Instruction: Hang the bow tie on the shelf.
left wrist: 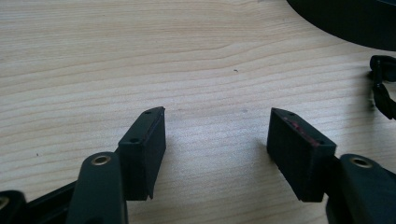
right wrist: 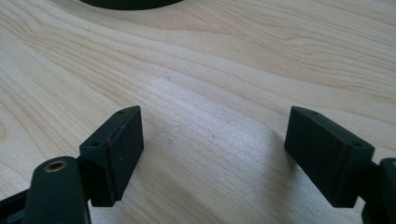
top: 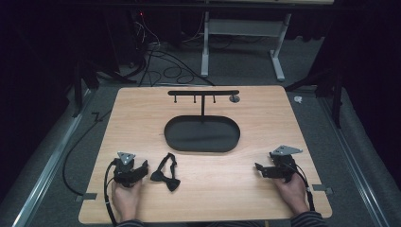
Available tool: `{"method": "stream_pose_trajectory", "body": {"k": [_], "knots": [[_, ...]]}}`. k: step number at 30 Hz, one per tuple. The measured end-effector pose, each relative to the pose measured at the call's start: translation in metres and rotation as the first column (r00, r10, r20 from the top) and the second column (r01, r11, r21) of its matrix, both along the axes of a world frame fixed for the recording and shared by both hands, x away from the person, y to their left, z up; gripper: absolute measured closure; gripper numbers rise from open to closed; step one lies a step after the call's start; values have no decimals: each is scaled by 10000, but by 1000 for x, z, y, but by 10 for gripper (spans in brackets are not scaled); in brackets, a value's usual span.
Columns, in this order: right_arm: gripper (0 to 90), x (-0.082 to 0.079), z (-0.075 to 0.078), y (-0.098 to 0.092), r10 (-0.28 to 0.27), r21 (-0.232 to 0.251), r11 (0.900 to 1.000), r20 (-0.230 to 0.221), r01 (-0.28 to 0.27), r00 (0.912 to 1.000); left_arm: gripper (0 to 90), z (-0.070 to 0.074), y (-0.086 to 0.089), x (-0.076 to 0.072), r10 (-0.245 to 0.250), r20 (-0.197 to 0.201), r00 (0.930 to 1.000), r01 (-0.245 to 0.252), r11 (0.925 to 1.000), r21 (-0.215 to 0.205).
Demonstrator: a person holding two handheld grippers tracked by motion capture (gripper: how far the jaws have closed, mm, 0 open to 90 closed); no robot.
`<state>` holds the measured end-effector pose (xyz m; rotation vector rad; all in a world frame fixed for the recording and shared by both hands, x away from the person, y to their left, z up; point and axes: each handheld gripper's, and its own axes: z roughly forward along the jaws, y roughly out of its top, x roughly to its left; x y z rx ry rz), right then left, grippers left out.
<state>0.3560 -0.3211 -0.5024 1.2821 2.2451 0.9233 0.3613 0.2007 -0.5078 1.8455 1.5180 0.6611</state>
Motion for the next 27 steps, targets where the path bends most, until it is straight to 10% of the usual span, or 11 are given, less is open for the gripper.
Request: {"method": "stream_pose_trajectory", "body": {"k": [18,27], "knots": [[206,0,0,0,-6,13,10000,0,6,10000,394,0,1,0,-112,-24,9999,112,9999,-67],[206,0,0,0,-6,4,10000,-14,6,10000,406,13,12,-11,-351,262,9990,374,9949,-937]]}}
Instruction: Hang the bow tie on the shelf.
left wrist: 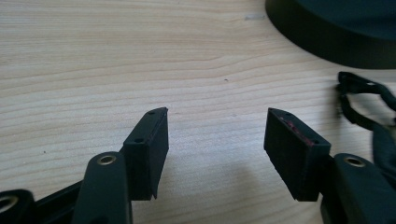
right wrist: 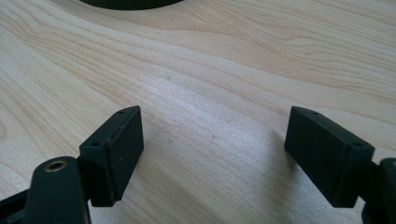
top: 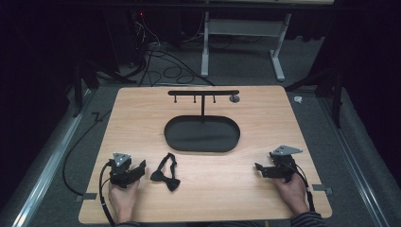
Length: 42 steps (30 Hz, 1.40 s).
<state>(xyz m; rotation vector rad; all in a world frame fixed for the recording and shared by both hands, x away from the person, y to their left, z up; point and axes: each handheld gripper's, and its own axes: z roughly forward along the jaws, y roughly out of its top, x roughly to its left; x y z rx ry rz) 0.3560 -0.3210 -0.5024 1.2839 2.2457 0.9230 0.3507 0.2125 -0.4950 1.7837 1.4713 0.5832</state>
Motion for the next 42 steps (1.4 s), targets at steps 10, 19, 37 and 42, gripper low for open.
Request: {"method": "stream_pose_trajectory", "body": {"k": [10,19,37,42], "knots": [[207,0,0,0,-6,9,10000,19,6,10000,451,14,-10,-11,-857,191,9961,862,9959,-272],[206,0,0,0,-8,10,10000,17,8,10000,487,18,-36,-7,-1908,106,9816,1911,9806,-438],[206,0,0,0,-11,13,10000,15,11,10000,655,1,-65,19,-2258,-1009,9689,2262,9741,-76],[206,0,0,0,-8,12,10000,16,8,10000,731,-3,-65,21,-2256,-1056,9685,2286,9734,169]]}}
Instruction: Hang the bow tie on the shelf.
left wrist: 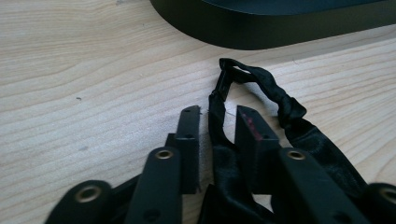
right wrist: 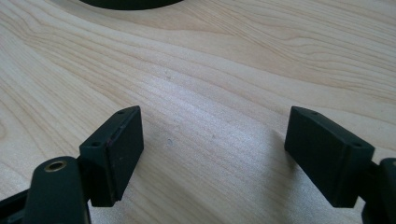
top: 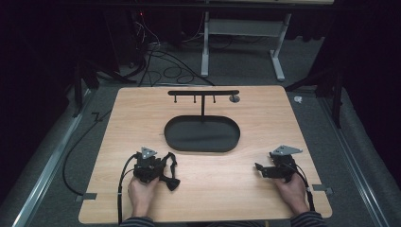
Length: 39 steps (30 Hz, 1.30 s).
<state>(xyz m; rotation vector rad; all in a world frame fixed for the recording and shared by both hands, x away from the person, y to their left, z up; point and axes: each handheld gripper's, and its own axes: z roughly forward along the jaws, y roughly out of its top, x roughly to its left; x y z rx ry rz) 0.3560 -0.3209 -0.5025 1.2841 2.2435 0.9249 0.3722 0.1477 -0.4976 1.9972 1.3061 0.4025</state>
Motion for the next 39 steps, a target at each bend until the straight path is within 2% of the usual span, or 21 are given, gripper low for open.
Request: {"method": "stream_pose_trajectory", "body": {"k": [4,9,14,19,23,27,28,34,39], "knots": [[206,0,0,0,1,1,10000,-1,-1,10000,818,0,0,-1,-48,54,10000,47,9997,245],[206,0,0,0,-9,1,10000,-3,9,10000,873,1,-1,-3,-103,115,9999,99,9992,376],[206,0,0,0,2,1,10000,-3,-2,10000,882,9,2,-7,-89,384,9992,91,10000,-29],[206,0,0,0,3,0,10000,-1,-3,10000,884,14,4,-12,-95,501,9987,104,9998,-179],[206,0,0,0,4,0,10000,-1,-4,10000,884,24,6,-17,0,730,9973,39,9986,-534],[206,0,0,0,4,3,10000,-4,-4,10000,885,36,6,-18,-159,1120,9936,231,9977,-630],[206,0,0,0,3,3,10000,-4,-3,10000,885,42,4,-20,-232,1149,9931,321,9965,-768],[206,0,0,0,3,7,10000,-5,-3,10000,886,55,1,-23,-401,1401,9893,538,9939,-958],[206,0,0,0,6,5,10000,-5,-6,10000,885,66,-4,-24,-581,1588,9856,744,9924,-984]]}}
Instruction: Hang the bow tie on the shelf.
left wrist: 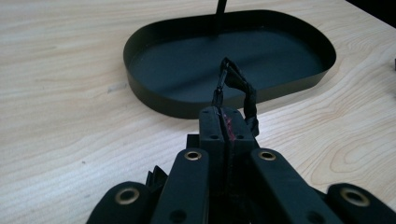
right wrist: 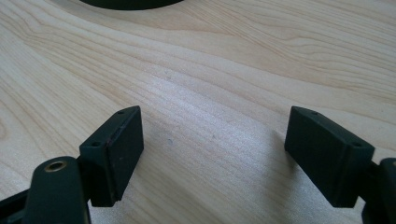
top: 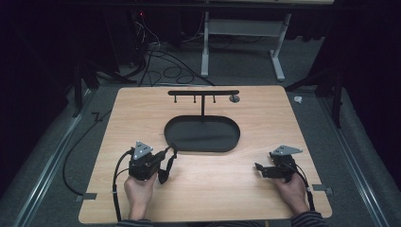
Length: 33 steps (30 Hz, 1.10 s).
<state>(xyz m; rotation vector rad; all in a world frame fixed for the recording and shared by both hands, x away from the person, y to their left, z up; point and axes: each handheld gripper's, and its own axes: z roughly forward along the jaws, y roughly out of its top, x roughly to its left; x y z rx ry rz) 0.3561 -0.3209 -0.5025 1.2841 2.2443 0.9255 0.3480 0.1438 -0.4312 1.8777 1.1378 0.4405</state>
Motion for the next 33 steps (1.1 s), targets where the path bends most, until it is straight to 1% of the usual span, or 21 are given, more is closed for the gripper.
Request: {"method": "stream_pose_trajectory", "body": {"k": [3,6,9,11,19,26,33], "knots": [[206,0,0,0,-1,0,10000,-1,1,10000,886,8,-2,0,-106,126,9999,106,9999,19],[206,0,0,0,1,0,10000,0,-1,10000,885,14,-4,0,-181,229,9996,182,9998,-72],[206,0,0,0,-4,7,10000,-2,4,10000,886,18,-6,0,-277,297,9992,279,9996,-76],[207,0,0,0,-1,0,10000,2,1,10000,886,22,-7,3,-376,303,9988,382,9991,-170],[206,0,0,0,7,6,10000,-3,-7,10000,886,33,-11,8,-512,406,9979,526,9980,-352],[206,0,0,0,6,-2,10000,1,-6,10000,887,48,-17,13,-690,635,9956,719,9964,-454],[206,0,0,0,7,-1,10000,-1,-7,10000,886,56,-24,20,-888,681,9937,920,9948,-449]]}}
